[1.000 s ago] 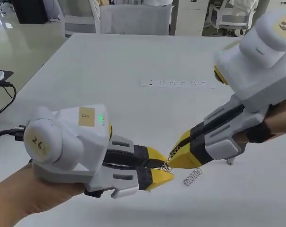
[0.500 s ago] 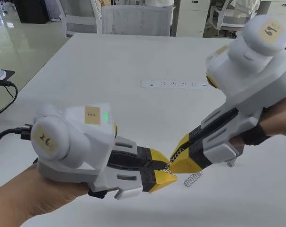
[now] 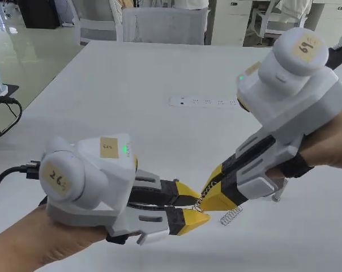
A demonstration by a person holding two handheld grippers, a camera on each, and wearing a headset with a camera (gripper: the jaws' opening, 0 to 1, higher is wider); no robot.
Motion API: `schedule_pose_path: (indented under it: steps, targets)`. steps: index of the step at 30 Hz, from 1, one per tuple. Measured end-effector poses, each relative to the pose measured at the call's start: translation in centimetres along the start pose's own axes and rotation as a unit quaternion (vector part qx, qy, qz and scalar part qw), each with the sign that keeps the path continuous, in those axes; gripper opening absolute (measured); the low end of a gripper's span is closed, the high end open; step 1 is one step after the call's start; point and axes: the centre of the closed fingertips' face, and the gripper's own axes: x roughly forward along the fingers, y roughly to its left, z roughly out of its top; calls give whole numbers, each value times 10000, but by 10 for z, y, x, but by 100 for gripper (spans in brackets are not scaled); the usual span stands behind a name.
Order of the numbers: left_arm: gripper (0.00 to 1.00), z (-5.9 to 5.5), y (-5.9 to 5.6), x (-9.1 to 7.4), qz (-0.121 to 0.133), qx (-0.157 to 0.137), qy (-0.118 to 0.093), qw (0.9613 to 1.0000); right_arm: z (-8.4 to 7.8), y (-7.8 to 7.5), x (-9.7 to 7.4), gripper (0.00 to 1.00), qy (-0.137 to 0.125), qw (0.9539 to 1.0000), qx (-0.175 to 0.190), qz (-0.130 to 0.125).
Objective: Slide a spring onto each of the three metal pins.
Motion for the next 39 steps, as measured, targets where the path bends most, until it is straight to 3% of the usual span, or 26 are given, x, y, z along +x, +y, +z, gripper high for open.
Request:
schedule_pose_path:
  steps: [9, 19, 29, 39]
  targets:
    - [19, -15, 14, -17, 250, -197, 75, 9995, -3, -9, -7, 8, -20, 9999, 48, -117]
    - [29, -32, 31, -44, 715, -484, 12, 9963, -12, -25, -19, 8, -34, 9993, 211, -317]
    - [40, -47, 39, -50, 990, -675, -30, 9928, -22, -44, -39, 8, -94, 9971, 404, -633]
    - [49, -55, 43, -50, 1107, -825, -60, 9904, -38, -66, -67, 8, -203, 9921, 689, -1025]
